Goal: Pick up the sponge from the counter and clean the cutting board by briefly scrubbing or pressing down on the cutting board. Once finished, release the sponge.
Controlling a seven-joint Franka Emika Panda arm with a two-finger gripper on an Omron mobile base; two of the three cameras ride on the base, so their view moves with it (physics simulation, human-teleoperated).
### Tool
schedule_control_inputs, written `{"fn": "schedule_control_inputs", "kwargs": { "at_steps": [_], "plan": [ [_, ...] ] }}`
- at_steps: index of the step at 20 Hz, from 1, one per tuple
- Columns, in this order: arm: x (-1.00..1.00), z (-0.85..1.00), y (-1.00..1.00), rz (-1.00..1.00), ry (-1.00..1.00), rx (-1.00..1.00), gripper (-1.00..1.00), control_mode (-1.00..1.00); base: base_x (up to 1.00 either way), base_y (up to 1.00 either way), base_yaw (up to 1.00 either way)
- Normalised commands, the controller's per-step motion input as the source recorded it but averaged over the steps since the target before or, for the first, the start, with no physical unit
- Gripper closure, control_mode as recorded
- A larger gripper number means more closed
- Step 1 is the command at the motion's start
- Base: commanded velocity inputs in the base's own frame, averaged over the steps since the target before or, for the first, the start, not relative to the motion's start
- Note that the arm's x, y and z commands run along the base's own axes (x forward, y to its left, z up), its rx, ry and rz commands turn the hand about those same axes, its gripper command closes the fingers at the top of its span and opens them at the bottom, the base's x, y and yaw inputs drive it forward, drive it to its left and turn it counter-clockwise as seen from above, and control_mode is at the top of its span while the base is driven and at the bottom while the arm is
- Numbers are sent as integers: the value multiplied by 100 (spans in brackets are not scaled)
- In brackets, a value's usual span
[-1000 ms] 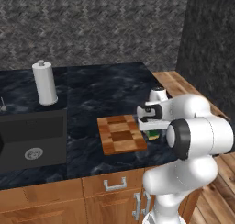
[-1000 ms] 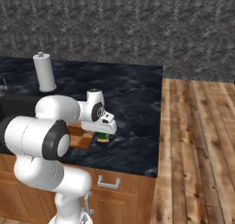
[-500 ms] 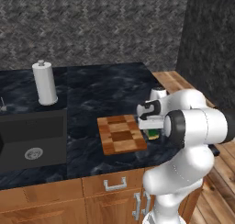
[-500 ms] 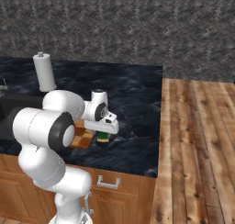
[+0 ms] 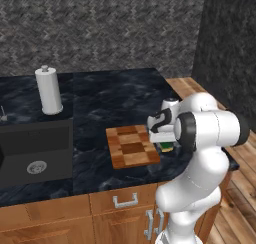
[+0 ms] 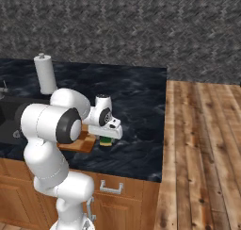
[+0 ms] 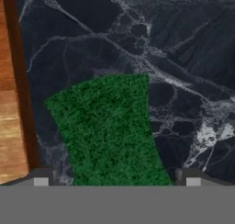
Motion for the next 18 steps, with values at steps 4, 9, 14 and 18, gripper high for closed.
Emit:
{"fn": "schedule_control_inputs", "kwargs": {
  "at_steps": [4,9,14,18],
  "plan": [
    [15,-16,0,0,0,0,-100,-100,0,0,0],
    [12,-13,0,0,0,0,-100,-100,0,0,0],
    [2,-8,0,0,0,0,100,-100,0,0,0],
    [-2,0,-9,0,-2,3,100,-100,0,0,0]
  ]
}}
